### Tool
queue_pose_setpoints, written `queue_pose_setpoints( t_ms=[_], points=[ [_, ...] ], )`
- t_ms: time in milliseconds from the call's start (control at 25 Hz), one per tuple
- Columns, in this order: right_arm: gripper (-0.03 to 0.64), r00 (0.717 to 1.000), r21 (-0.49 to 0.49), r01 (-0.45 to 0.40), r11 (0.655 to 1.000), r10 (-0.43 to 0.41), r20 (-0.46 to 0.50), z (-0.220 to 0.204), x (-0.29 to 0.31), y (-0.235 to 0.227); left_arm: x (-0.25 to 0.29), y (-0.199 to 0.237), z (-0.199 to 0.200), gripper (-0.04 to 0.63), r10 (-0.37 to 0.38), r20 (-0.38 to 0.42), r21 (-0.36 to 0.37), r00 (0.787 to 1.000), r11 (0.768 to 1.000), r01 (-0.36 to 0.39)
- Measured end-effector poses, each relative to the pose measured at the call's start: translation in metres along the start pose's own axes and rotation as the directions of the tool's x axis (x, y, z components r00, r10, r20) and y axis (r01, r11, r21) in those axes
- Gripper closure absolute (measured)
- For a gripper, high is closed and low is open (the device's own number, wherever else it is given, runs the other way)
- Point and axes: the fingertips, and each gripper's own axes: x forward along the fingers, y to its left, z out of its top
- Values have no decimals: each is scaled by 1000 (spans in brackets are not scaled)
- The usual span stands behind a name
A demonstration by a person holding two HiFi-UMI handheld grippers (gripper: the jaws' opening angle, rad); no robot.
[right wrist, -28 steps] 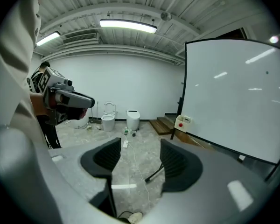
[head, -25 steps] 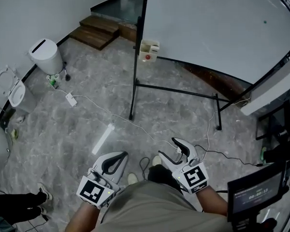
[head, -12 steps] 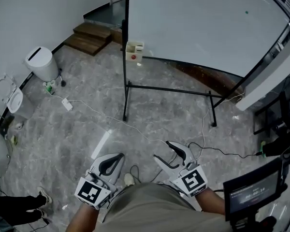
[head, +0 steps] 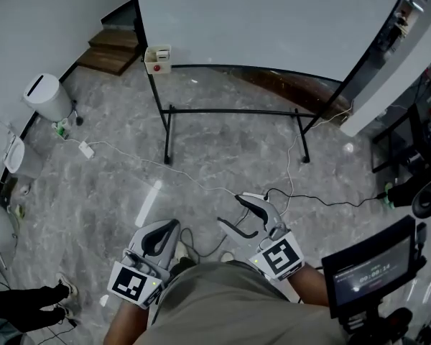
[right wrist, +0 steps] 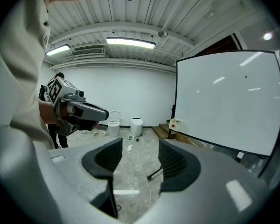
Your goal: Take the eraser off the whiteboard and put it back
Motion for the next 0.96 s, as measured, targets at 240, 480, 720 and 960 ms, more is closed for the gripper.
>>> queue_pose_setpoints(
  t_ms=[240,480,720,960],
  points=[
    [379,1000,-7,-22,1000,22,1,-16,-28,-8,8,-33,-10,589,14,-11,5,1000,1000,-14],
    [379,1000,10,-17,1000,17,-3,-22,-53,-12,15,-62,-16,589,-1,-24,-1,1000,1000,1],
    [379,1000,1,-12,1000,12,-3,-30,-65,-21,29,-76,-12,589,-25,-26,11,999,1000,25],
    [379,1000,10,3,1000,-3,-5,-26,-75,-20,26,-84,-7,589,-32,-32,19,999,999,32]
  ],
)
